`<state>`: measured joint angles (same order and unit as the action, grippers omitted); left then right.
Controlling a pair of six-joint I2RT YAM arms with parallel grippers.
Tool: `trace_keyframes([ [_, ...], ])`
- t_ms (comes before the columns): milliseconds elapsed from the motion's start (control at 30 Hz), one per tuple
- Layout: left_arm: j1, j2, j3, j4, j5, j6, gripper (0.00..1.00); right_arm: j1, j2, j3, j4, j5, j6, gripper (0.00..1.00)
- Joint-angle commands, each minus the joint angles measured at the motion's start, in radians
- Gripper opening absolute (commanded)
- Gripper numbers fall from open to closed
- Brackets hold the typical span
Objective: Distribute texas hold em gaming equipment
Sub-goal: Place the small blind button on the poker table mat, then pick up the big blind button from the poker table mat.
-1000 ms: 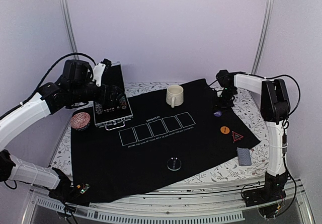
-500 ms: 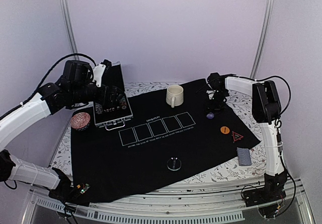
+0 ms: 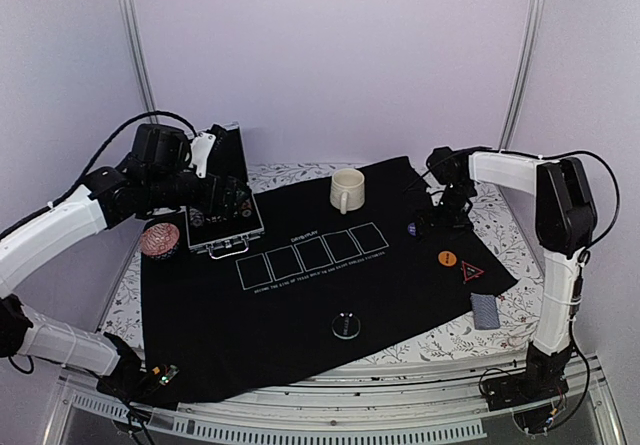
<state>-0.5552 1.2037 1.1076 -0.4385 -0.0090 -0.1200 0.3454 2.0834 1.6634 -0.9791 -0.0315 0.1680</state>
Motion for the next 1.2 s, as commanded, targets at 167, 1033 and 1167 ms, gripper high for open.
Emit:
trace_keyframes([
  [167, 0.011, 0.017, -0.008, 0.024, 0.025, -0.004, 0.98, -0.012, -0.075, -0.253, 0.043, -0.020, 0.031, 0.99],
  [1033, 0.011, 0.007, -0.014, 0.006, 0.006, -0.006, 0.98, -0.065, 0.003, -0.211, 0.047, 0.049, 0.007, 0.57],
  [1167, 0.011, 0.005, -0.020, 0.006, 0.007, -0.010, 0.98, -0.060, 0.004, -0.211, 0.055, 0.018, 0.001, 0.52],
])
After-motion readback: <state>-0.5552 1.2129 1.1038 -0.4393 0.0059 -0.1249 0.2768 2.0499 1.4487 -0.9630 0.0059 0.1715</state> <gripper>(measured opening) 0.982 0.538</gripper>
